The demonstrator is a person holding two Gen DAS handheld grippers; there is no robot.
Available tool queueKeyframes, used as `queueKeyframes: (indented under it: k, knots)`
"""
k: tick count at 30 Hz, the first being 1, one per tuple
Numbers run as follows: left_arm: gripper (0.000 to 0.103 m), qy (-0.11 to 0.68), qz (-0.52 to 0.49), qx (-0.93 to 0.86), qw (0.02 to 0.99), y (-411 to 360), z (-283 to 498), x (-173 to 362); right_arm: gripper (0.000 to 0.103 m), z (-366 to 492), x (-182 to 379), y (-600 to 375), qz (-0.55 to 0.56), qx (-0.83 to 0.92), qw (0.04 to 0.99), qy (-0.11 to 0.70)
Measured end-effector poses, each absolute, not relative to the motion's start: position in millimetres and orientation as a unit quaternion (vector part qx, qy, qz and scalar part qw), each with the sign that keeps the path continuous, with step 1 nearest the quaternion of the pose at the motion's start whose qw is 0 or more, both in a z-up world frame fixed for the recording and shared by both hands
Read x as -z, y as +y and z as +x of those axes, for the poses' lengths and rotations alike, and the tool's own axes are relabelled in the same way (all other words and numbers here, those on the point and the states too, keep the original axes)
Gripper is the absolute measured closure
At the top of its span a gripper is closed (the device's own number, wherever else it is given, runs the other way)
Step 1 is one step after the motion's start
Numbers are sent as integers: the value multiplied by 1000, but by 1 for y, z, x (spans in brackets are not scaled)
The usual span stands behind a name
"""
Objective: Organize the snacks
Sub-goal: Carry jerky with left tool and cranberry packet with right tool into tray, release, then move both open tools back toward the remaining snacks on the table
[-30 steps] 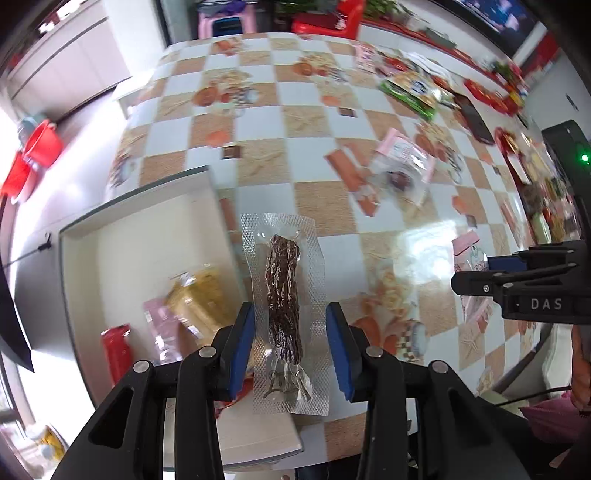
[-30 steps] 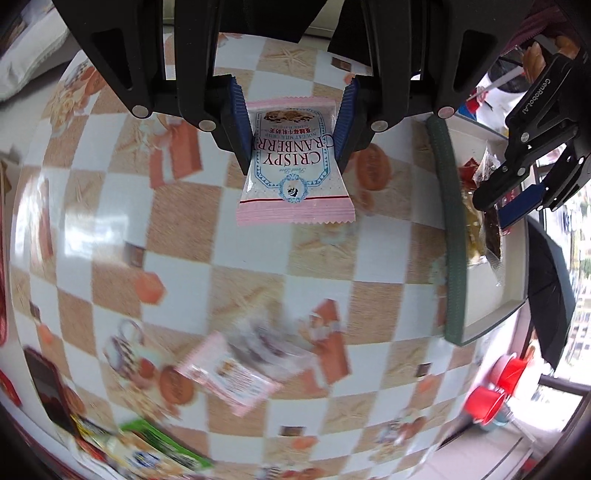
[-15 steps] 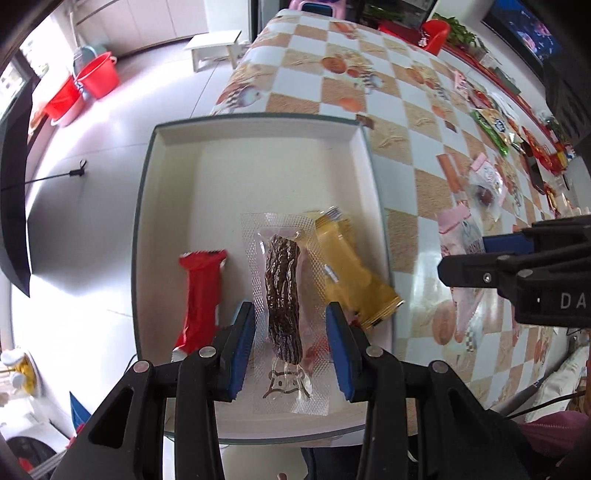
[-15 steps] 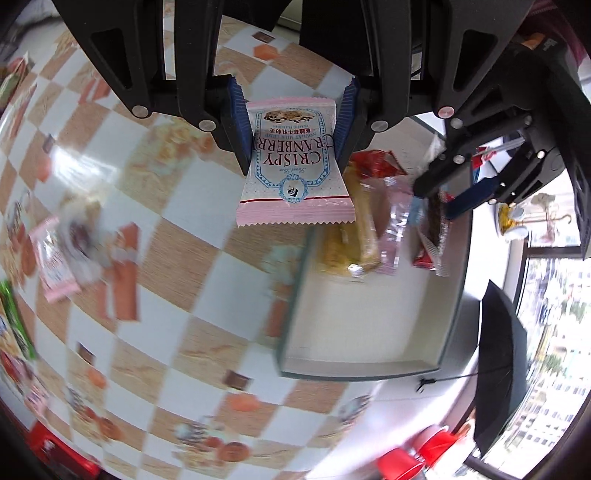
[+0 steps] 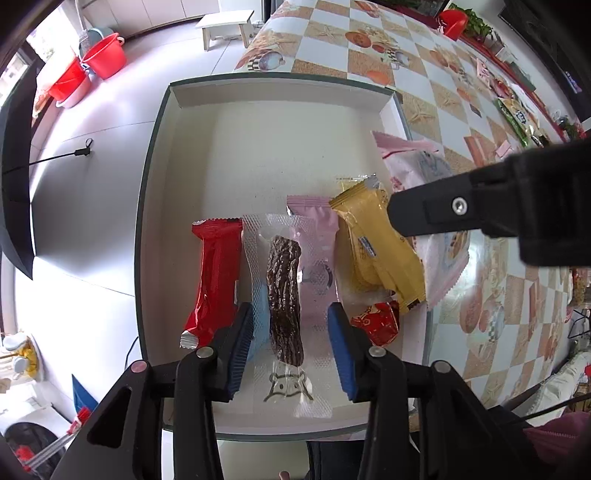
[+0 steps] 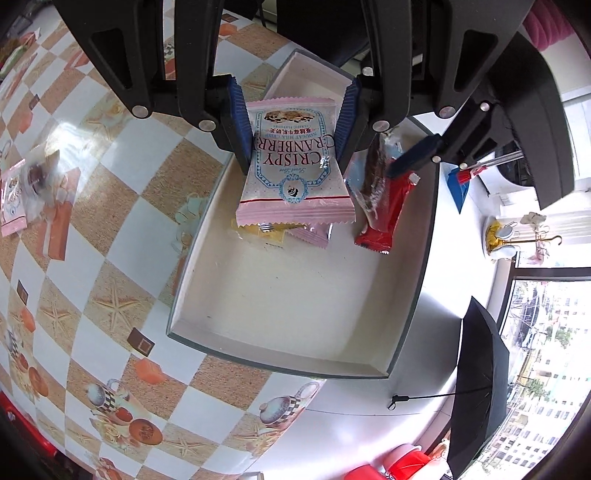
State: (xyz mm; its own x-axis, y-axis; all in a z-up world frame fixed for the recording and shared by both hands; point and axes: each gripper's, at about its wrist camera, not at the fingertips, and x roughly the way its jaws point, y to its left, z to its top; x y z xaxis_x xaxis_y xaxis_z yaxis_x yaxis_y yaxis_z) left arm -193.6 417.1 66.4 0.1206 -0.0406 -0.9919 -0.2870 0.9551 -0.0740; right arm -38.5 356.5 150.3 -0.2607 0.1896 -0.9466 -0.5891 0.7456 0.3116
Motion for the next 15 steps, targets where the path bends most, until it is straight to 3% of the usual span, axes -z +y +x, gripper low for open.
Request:
queueKeyframes:
  k: [3,5,6,15]
  knots:
    - [46,662,-130,-86,733,417,-193,-65,48,-34,-153,351,-136,-322,593,725]
    - [31,658,-131,-90,736,418,-193,-69,14,-29,-154,342,-137,-309,601,725]
    - [30,657,-125,-91,738,417,-192,-70,9,-27,-154,335,-134,-302,605,724]
    - [26,650,-95,-55,752,389,-171,-88,1,-8,-123,240,-80,-193,600,772]
